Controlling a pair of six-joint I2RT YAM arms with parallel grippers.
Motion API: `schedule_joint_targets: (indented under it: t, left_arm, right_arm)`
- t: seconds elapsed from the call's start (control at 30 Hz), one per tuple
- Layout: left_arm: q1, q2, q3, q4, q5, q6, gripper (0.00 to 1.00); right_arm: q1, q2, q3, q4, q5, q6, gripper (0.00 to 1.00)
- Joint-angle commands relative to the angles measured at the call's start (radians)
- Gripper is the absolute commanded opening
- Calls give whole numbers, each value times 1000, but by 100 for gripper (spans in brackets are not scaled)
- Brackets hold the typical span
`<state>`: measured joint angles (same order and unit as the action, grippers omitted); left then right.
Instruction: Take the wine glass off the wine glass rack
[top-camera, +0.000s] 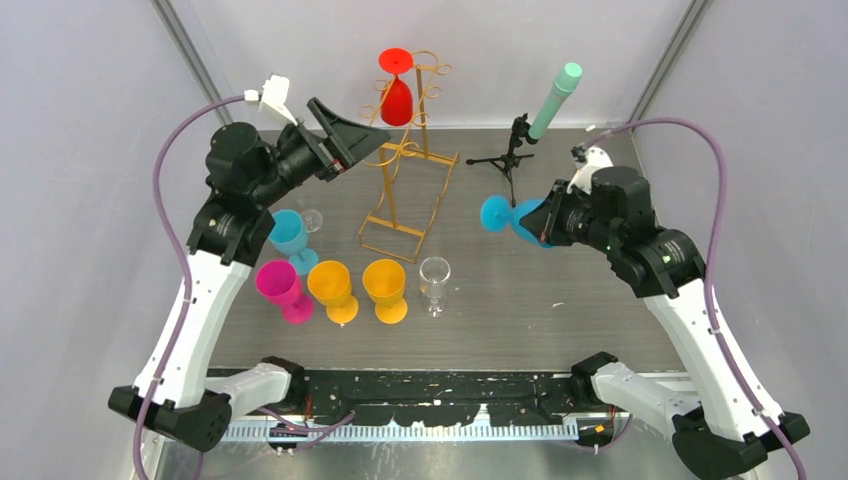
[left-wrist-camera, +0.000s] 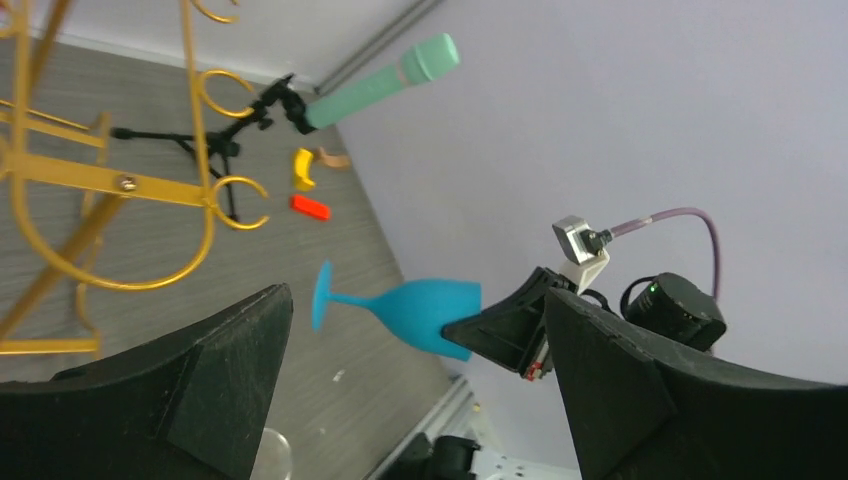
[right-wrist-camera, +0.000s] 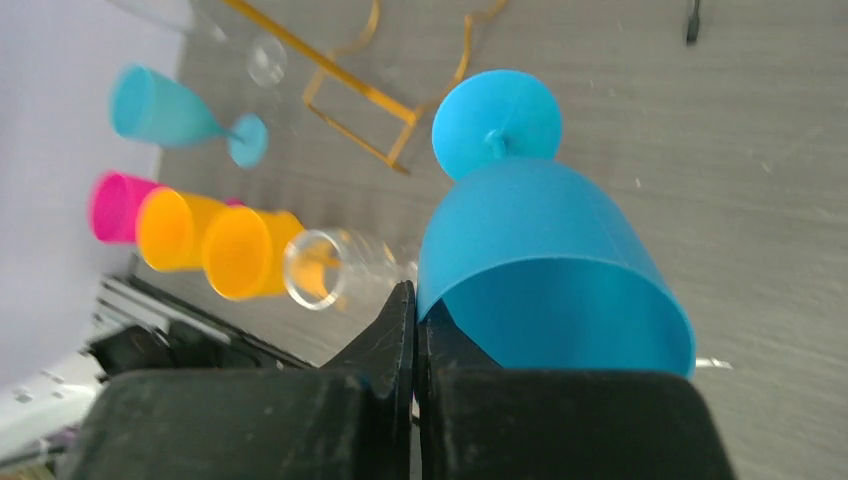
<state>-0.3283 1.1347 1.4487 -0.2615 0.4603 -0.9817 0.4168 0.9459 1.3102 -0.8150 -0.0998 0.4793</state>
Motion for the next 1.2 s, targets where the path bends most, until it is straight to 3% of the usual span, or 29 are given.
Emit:
schedule_joint_targets:
  t: [0.0,0.37,0.7,1.17]
  left_arm:
    - [-2,-85,52,-211,-158,242,100]
    - [-2,-112,43,-265,-194,293,100]
    - [-2,-122,46,-293,-216,324,100]
    - [-2,-120,55,-322,-224,343,100]
  right_arm:
    - [25,37,16,-173,-47,-137,0]
    - [240,144,-11,-254,144,-173,0]
    - [279,250,-33,-264,142,-165,0]
    - [346,347,-80,-187,17,-170,0]
